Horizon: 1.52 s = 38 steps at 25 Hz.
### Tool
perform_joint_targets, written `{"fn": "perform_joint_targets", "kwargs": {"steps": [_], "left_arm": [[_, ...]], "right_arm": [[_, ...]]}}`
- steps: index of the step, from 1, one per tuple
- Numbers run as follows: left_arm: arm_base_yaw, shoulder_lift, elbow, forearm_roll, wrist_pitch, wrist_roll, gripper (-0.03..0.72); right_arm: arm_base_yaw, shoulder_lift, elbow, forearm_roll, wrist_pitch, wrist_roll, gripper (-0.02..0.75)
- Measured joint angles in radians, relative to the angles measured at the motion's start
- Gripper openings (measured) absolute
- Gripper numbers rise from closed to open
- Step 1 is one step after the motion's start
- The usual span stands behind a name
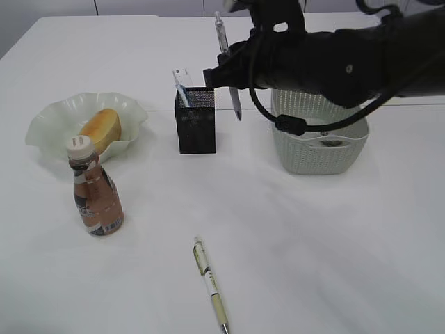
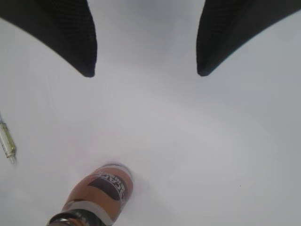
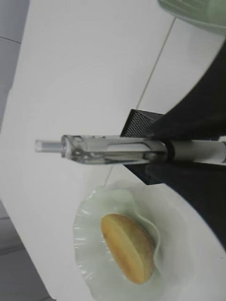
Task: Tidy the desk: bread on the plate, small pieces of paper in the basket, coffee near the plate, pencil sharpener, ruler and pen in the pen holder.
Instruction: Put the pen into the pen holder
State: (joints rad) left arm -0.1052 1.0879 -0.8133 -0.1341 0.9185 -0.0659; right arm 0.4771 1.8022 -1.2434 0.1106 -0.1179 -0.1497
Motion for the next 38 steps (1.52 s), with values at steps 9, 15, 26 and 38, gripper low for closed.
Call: {"fn": "perform_joint_targets", "kwargs": {"steps": [9, 15, 26, 38], "left_arm": [[0.0, 0.0, 0.0, -0.002, 0.0, 0.0, 0.486], [0.0, 0.0, 0.0, -0.018, 0.0, 0.0, 0.486], [0.0, 0.0, 0.0, -0.033, 0.0, 0.0, 0.486], [0.0, 0.0, 0.0, -0.036, 0.0, 0.0, 0.484]], "right_arm": [[-0.038, 0.122, -0.004, 0.0, -0.287, 0.019, 0.094], [-0.092, 0.2, -0.084, -0.074, -0.368, 0.17, 0.094], [-0.111, 0.347, -0.257, -0.294, -0.44, 0.361, 0.094], [-0.111, 0.458, -0.338, -0.342, -0.469, 0.417, 0.094]]}}
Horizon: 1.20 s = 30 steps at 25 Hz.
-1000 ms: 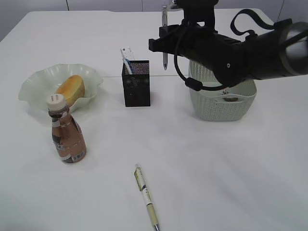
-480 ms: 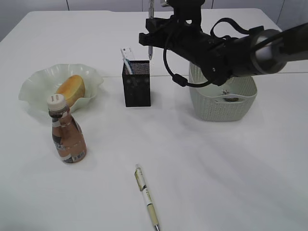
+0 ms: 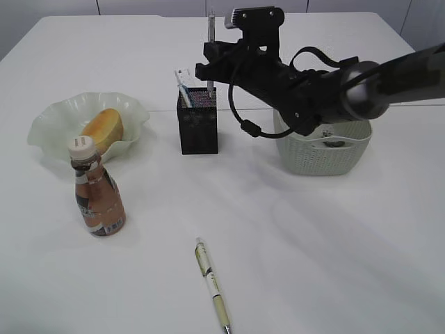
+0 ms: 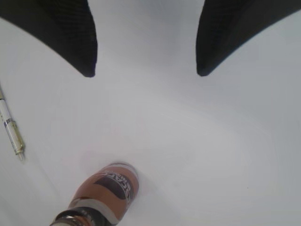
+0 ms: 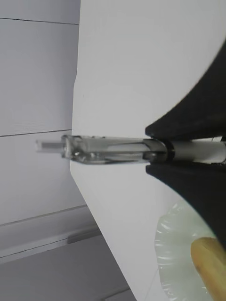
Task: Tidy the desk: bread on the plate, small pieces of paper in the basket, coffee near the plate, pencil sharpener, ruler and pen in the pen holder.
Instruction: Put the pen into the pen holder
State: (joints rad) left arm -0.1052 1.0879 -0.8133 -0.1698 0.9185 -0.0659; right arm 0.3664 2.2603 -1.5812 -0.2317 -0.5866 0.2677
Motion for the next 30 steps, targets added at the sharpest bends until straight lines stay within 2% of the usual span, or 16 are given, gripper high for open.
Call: {"fn": "perform_joint_targets", "kwargs": {"steps": [14, 23, 30], "left_arm": [[0.0, 0.0, 0.0, 0.0, 0.0, 0.0, 0.48], [0.0, 0.0, 0.0, 0.0, 0.0, 0.0, 0.48], [0.0, 0.0, 0.0, 0.0, 0.0, 0.0, 0.48]], "right_arm": [[-0.002, 0.047, -0.014, -0.04, -0.03, 0.027, 0.106], [-0.008, 0.047, -0.014, -0.063, -0.03, 0.029, 0.179], [-0.01, 0.047, -0.014, -0.096, -0.024, 0.031, 0.198]]}}
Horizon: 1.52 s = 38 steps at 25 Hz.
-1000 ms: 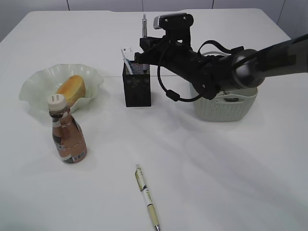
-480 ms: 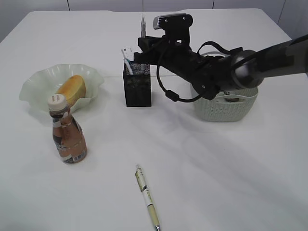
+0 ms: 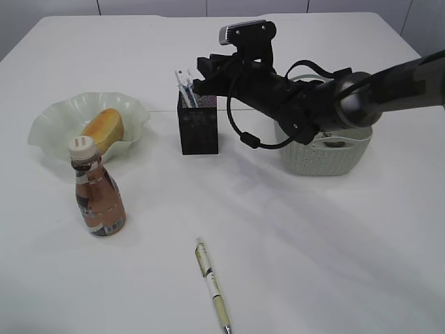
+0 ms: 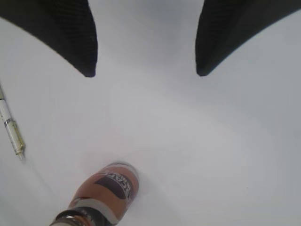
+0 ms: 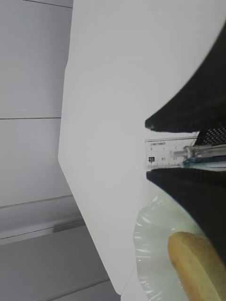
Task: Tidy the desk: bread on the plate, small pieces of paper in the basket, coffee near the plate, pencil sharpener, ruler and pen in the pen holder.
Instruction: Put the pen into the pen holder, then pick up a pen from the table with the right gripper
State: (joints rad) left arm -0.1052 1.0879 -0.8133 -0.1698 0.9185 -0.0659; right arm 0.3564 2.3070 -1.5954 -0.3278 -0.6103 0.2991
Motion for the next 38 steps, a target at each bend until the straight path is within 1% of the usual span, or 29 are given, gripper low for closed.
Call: {"fn": "perform_joint_targets", "kwargs": {"steps": [2, 6, 9, 12, 14, 15, 18, 21, 24, 28, 31, 38], "left_arm": [[0.0, 0.0, 0.0, 0.0, 0.0, 0.0, 0.48], [0.0, 0.0, 0.0, 0.0, 0.0, 0.0, 0.48], [0.0, 0.0, 0.0, 0.0, 0.0, 0.0, 0.48], [0.0, 0.0, 0.0, -0.002, 0.0, 0.0, 0.48], [0.0, 0.0, 0.0, -0.002, 0.0, 0.0, 0.48], [0.0, 0.0, 0.0, -0.002, 0.0, 0.0, 0.48], [0.0, 0.0, 0.0, -0.004, 0.0, 0.0, 0.48], [0.0, 0.0, 0.0, -0.004, 0.0, 0.0, 0.48], [0.0, 0.0, 0.0, -0.004, 0.001, 0.0, 0.48], [0.0, 0.0, 0.0, -0.004, 0.001, 0.0, 0.48], [0.0, 0.0, 0.0, -0.004, 0.001, 0.0, 0.48], [0.0, 0.0, 0.0, -0.004, 0.001, 0.0, 0.479]], "right_arm": [[0.0, -0.004, 0.0, -0.009, 0.056, 0.028, 0.198], [0.0, -0.06, 0.0, -0.083, 0.275, 0.117, 0.202], [0.0, -0.138, 0.0, -0.206, 0.412, 0.245, 0.207], [0.004, -0.225, 0.0, -0.389, 0.509, 0.402, 0.209], [0.01, -0.276, 0.0, -0.49, 0.577, 0.498, 0.209], [0.013, -0.297, 0.0, -0.533, 0.61, 0.536, 0.209], [0.025, -0.329, 0.0, -0.609, 0.699, 0.58, 0.209], [0.028, -0.332, 0.0, -0.628, 0.745, 0.59, 0.209], [0.028, -0.332, 0.0, -0.642, 0.759, 0.592, 0.209], [0.028, -0.33, 0.0, -0.729, 0.759, 0.592, 0.209], [0.028, -0.305, 0.0, -0.76, 0.759, 0.592, 0.209], [0.028, -0.249, 0.0, -0.778, 0.775, 0.592, 0.209]]}}
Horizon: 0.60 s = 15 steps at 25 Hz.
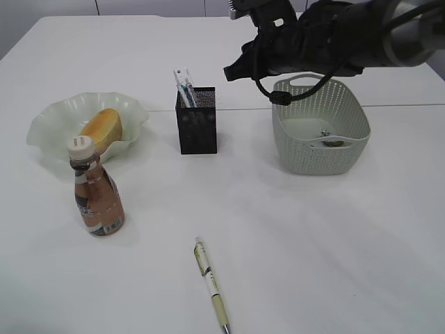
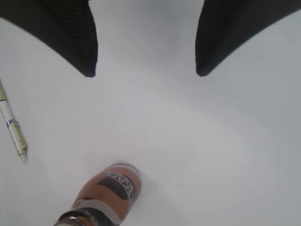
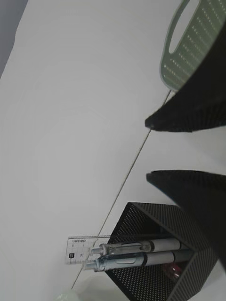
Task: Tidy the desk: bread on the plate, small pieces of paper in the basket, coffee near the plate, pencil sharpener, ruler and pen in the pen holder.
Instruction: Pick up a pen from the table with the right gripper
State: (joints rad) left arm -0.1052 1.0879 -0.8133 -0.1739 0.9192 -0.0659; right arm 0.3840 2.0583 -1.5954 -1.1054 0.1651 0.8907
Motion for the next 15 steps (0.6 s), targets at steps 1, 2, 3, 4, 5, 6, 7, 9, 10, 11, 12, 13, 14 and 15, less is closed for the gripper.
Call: {"fn": "perform_joint_targets", "kwargs": {"steps": [1, 2, 3, 4, 5, 6, 7, 9, 10, 11, 12, 13, 14, 15], "left_arm": [[0.0, 0.0, 0.0, 0.0, 0.0, 0.0, 0.479], [0.0, 0.0, 0.0, 0.0, 0.0, 0.0, 0.479], [0.0, 0.0, 0.0, 0.0, 0.0, 0.0, 0.479], [0.0, 0.0, 0.0, 0.0, 0.0, 0.0, 0.479], [0.0, 0.0, 0.0, 0.0, 0.0, 0.0, 0.479], [0.0, 0.0, 0.0, 0.0, 0.0, 0.0, 0.479], [0.0, 0.0, 0.0, 0.0, 0.0, 0.0, 0.479], [0.0, 0.0, 0.0, 0.0, 0.0, 0.0, 0.479], [0.0, 0.0, 0.0, 0.0, 0.0, 0.0, 0.479], [0.0, 0.0, 0.0, 0.0, 0.0, 0.0, 0.479], [0.0, 0.0, 0.0, 0.0, 0.0, 0.0, 0.479], [0.0, 0.0, 0.0, 0.0, 0.0, 0.0, 0.479], [0.0, 0.0, 0.0, 0.0, 0.0, 0.0, 0.479], [0.0, 0.0, 0.0, 0.0, 0.0, 0.0, 0.479]], "right_arm": [[0.0, 0.0, 0.0, 0.0, 0.0, 0.0, 0.209], [0.0, 0.0, 0.0, 0.0, 0.003, 0.0, 0.209], [0.0, 0.0, 0.0, 0.0, 0.008, 0.0, 0.209], [0.0, 0.0, 0.0, 0.0, 0.018, 0.0, 0.209], [0.0, 0.0, 0.0, 0.0, 0.031, 0.0, 0.209], [0.0, 0.0, 0.0, 0.005, 0.048, -0.003, 0.209], [0.0, 0.0, 0.0, 0.017, 0.067, -0.017, 0.209], [0.0, 0.0, 0.0, 0.065, 0.1, -0.086, 0.209], [0.0, 0.0, 0.0, 0.103, 0.117, -0.125, 0.209], [0.0, 0.0, 0.0, 0.143, 0.138, -0.175, 0.209], [0.0, 0.0, 0.0, 0.183, 0.159, -0.224, 0.209], [0.0, 0.0, 0.0, 0.213, 0.185, -0.262, 0.209], [0.0, 0.0, 0.0, 0.242, 0.211, -0.298, 0.209], [0.0, 0.0, 0.0, 0.272, 0.233, -0.326, 0.209]]}}
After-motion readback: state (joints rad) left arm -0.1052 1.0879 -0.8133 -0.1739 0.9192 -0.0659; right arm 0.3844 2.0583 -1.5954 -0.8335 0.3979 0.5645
